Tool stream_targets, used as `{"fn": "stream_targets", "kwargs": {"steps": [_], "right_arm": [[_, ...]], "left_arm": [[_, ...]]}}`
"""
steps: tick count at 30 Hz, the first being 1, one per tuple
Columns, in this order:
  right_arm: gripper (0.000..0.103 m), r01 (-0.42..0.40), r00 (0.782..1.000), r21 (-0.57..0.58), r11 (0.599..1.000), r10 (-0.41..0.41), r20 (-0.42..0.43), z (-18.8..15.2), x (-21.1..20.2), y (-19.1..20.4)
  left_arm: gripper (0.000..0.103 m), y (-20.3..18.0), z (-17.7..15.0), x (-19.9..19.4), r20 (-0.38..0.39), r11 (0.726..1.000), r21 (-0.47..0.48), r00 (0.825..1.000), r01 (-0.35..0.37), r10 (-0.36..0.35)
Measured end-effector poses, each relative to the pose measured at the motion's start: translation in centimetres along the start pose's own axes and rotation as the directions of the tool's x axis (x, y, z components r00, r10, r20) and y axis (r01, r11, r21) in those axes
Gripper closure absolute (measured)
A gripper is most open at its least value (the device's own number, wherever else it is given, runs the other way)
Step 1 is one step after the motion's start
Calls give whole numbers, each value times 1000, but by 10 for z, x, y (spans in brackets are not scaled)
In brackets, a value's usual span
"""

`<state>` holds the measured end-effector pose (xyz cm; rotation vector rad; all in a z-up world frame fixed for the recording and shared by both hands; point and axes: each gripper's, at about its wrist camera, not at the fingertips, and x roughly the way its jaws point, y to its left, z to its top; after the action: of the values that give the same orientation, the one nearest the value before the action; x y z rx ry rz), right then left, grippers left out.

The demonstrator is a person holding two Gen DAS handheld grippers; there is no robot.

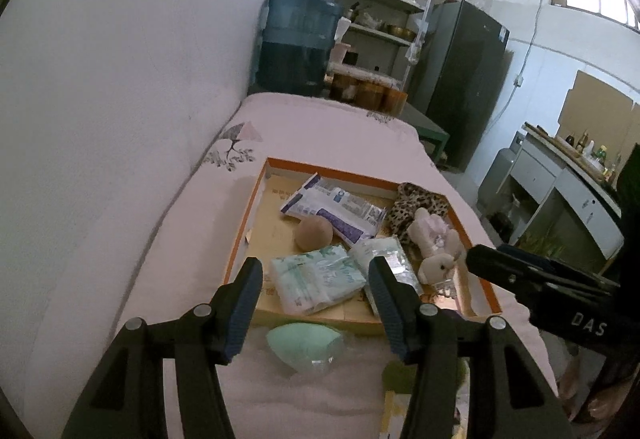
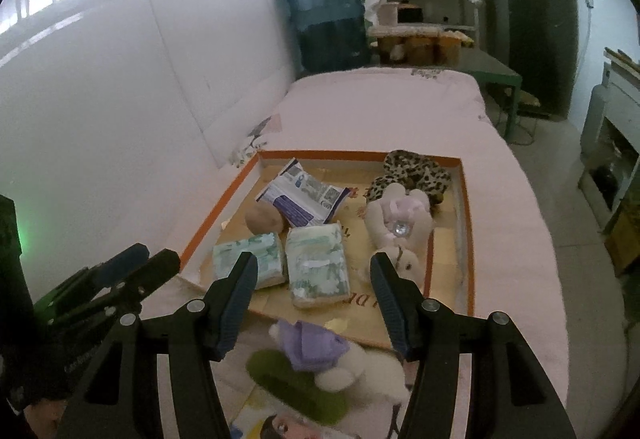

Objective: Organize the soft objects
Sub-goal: 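Move both grippers back from the tray toward the remaining pile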

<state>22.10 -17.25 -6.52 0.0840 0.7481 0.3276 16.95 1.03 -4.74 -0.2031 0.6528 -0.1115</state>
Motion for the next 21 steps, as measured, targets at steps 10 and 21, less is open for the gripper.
{"fn": "stream_targets", "kwargs": {"steps": [10,21], "right_arm": [[37,16,998,8,1000,-16,60,-19,-60,4],[34,22,996,34,999,-25,84,-50,-105,6]], "left_arm": [[48,2,-7,-46,53,1000,-3,999,12,-12],[48,2,-23,-88,94,999,20,995,26,-28]]}}
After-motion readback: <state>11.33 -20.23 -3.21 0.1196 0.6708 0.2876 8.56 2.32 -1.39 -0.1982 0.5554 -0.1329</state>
